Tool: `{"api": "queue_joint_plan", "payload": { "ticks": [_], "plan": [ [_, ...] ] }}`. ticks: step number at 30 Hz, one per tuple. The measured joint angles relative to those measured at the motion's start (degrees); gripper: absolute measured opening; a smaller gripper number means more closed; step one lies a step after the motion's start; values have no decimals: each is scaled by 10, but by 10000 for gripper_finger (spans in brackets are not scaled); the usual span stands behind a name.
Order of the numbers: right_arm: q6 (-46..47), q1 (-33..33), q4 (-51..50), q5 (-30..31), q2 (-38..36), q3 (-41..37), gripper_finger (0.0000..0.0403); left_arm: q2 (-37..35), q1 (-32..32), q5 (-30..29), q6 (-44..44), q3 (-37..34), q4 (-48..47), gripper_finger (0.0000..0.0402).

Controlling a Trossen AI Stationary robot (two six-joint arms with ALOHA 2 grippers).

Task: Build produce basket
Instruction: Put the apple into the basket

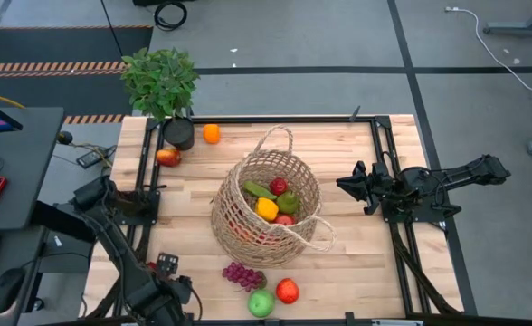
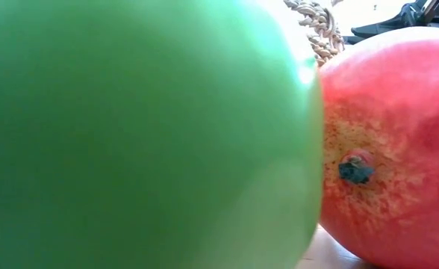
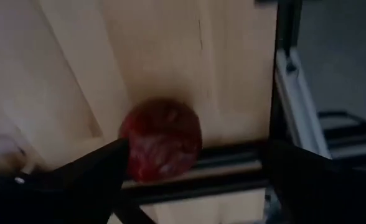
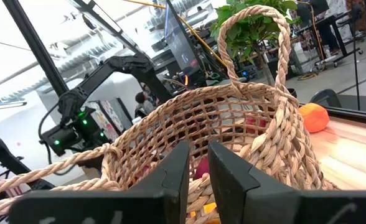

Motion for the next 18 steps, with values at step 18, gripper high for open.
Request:
{"api": "queue_joint_plan", "payload": {
  "ticks": [18],
  "plan": [
    [0, 0, 0, 0, 0, 0, 64, -1, -51, 7, 138, -92, -1, 386]
  ]
}}
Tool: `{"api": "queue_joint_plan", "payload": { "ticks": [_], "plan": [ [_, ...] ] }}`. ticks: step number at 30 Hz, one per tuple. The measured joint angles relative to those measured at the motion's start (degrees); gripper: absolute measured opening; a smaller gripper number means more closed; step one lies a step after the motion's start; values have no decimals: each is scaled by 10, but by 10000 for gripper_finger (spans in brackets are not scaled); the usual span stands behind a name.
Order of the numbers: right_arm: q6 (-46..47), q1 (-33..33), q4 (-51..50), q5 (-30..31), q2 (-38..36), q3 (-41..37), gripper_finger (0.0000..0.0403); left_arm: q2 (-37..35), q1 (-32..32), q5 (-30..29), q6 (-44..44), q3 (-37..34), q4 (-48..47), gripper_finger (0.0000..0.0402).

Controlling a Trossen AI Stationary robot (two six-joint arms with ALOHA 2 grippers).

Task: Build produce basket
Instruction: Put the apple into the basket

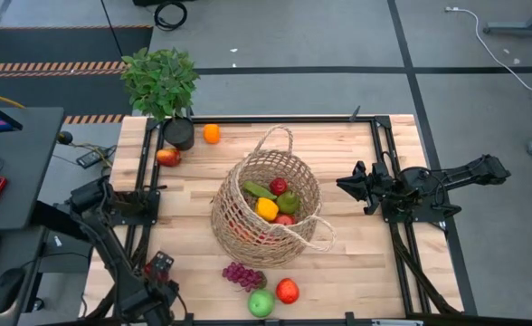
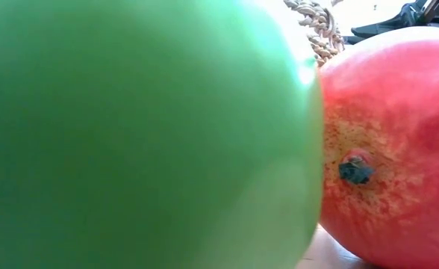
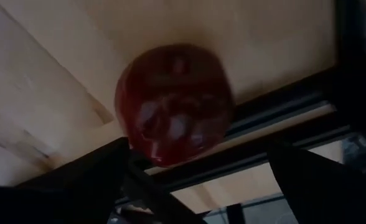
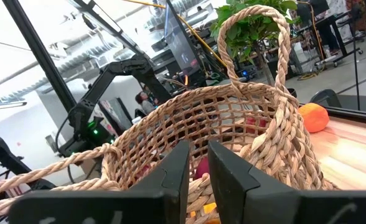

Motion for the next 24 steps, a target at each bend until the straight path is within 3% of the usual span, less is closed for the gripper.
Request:
{"api": "queue_joint_plan", "payload": {
  "ticks": [11, 19, 24],
  "plan": [
    [0, 0, 0, 0, 0, 0, 64, 0, 2, 8, -1, -74, 71, 386],
    [0, 0, 0, 0, 0, 0, 64, -1, 12, 4, -11, -84, 81, 386],
    [0, 0, 0, 0, 0, 0, 64, -1, 28, -1, -66, -84, 81, 386]
  ]
}}
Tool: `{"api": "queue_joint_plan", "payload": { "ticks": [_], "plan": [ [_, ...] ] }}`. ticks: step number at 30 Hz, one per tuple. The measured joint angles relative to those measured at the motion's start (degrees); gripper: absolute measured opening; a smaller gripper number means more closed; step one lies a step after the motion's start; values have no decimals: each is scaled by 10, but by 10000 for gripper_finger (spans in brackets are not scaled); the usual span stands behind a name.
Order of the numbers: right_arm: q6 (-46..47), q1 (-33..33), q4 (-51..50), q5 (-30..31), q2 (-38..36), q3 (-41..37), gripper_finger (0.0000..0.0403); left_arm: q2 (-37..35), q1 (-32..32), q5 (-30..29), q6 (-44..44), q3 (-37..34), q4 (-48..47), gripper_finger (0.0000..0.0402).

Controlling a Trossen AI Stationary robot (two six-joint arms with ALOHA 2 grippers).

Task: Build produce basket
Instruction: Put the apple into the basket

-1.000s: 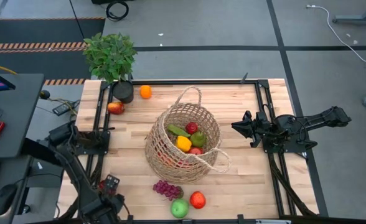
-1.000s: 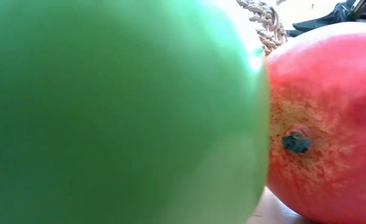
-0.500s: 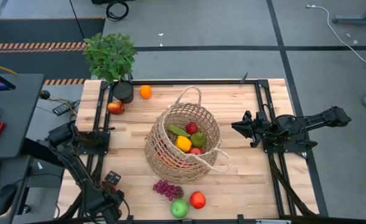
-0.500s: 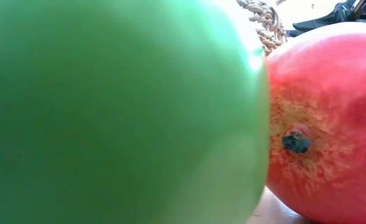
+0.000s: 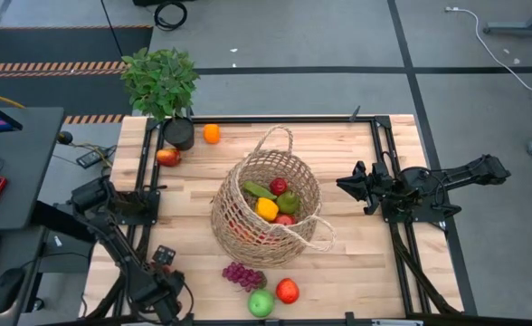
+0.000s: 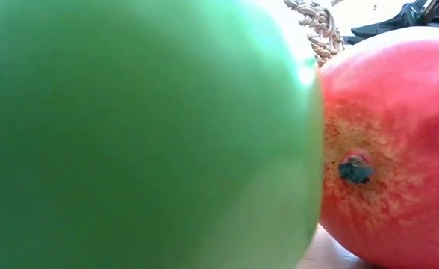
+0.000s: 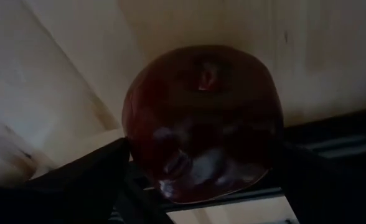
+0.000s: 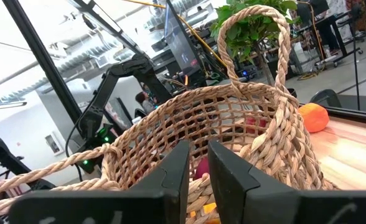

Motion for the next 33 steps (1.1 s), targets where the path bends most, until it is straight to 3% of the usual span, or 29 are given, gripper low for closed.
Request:
{"api": "queue_joint_plan", "payload": {
  "ticks": [16, 26, 33],
  "plan": [
    [0, 0, 0, 0, 0, 0, 64, -2, 38, -24, -91, 1, 3, 340],
    [0, 0, 0, 0, 0, 0, 64, -72, 68, -220, -297, 9, -5, 339],
    [0, 0, 0, 0, 0, 0, 64, -150, 87, -369, -382, 10, -2, 339]
  ]
}}
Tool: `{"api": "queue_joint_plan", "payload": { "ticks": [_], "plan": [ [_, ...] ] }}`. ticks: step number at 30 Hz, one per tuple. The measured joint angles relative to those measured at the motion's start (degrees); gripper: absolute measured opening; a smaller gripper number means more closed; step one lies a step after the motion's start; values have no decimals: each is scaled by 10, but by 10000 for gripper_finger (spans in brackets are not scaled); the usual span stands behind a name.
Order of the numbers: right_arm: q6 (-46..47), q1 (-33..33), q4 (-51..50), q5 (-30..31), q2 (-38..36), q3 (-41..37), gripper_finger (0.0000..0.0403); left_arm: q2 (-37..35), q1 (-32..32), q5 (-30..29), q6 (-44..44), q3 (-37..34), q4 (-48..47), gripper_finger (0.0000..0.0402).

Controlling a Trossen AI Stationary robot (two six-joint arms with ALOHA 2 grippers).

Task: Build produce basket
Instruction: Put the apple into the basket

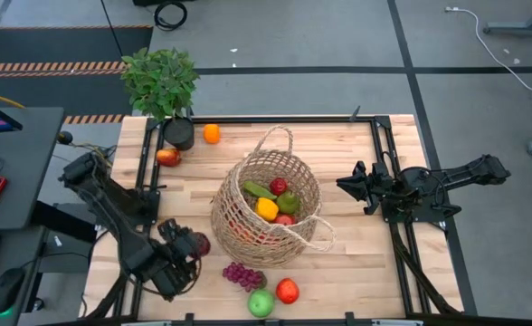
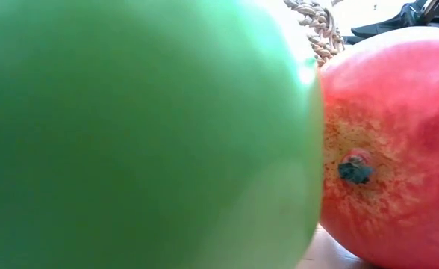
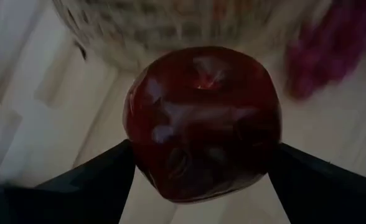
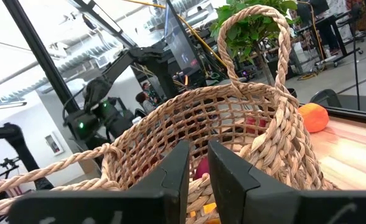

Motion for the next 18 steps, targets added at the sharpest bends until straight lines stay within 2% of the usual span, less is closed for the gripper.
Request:
{"api": "queue_joint_plan", "payload": {
  "ticks": [5, 14, 18],
  "plan": [
    [0, 0, 0, 0, 0, 0, 64, -65, 21, -83, -2, 0, 36, 339],
    [0, 0, 0, 0, 0, 0, 64, -199, 63, -268, 12, 0, 110, 339],
    [0, 0, 0, 0, 0, 0, 64, -253, 85, -301, 13, 0, 172, 339]
  ]
}}
